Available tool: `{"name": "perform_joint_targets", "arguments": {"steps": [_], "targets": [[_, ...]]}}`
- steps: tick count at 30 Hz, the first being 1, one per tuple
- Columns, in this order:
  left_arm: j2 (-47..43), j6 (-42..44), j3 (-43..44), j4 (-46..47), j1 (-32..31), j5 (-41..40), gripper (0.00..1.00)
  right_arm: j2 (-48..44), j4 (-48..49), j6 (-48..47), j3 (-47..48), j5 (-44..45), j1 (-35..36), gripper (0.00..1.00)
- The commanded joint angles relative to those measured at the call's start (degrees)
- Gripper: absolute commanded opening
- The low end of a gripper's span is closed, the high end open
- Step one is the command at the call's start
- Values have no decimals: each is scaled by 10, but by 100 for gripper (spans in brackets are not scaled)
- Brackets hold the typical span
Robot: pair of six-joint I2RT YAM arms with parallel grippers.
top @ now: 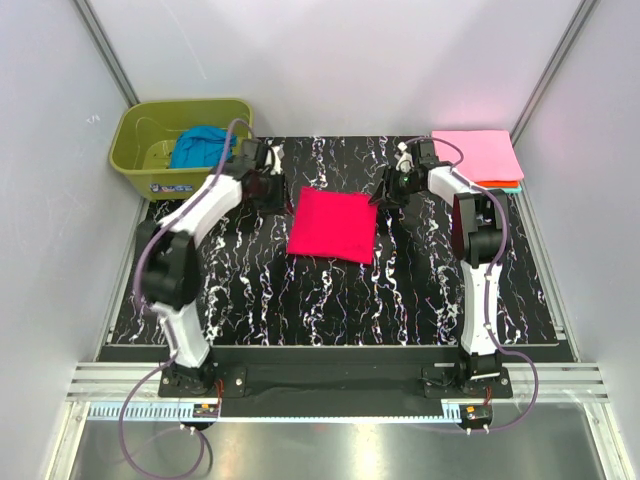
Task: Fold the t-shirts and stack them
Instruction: Fold the tshirt
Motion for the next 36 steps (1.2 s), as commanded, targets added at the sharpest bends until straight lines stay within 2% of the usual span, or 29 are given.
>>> {"name": "perform_joint_targets", "arguments": {"steps": [1,5,7,10,14,25,29,31,36], "targets": [[-146,20,-35,-19,-20,13,37,25,-24,-1,-1,-4,2,48],[-222,49,-97,-21,-70,7,38,34,10,36,-18,-49,4,41],[-260,57,-123,-23,-80,6,38,29,10,32,-27,-29,7,40],[-293,76,-159,-23,-85,18,39,24,10,29,-40,0,7,31],[-336,87,-198,-13,-87,13,39,7,10,26,-55,10,7,0],[-357,85,-222,5,-87,52,39,-91,24,15,-55,46,21,0],[-349,85,-219,5,-85,61,39,-120,27,38,-70,111,40,0],[-350,84,-220,5,-83,57,39,-138,40,92,-89,135,48,0],[-361,84,-221,6,-78,38,39,-174,46,134,-111,295,115,0]]}}
